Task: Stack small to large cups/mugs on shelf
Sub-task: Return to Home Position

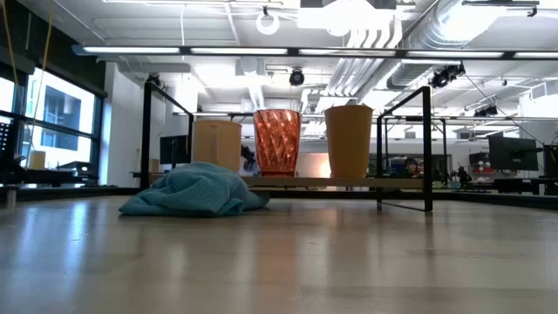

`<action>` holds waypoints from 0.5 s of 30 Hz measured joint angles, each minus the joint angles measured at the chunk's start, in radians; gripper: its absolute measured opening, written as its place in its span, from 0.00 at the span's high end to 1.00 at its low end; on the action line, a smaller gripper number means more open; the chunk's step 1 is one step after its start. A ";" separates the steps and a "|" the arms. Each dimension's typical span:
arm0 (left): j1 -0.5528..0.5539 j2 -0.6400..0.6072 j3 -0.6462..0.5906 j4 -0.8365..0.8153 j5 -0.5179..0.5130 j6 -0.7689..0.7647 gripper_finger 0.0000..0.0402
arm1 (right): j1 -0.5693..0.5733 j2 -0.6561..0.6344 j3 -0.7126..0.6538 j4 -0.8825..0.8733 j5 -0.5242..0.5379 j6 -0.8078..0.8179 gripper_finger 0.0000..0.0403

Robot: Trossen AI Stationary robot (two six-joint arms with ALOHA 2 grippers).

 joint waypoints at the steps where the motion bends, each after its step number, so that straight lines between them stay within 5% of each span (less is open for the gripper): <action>1: 0.000 0.000 0.000 0.002 0.019 -0.001 0.86 | 0.000 0.000 0.000 0.000 0.000 0.001 0.56; 15: 0.000 0.000 0.000 0.001 0.197 -0.216 0.86 | 0.000 0.000 0.000 0.000 0.009 0.007 0.56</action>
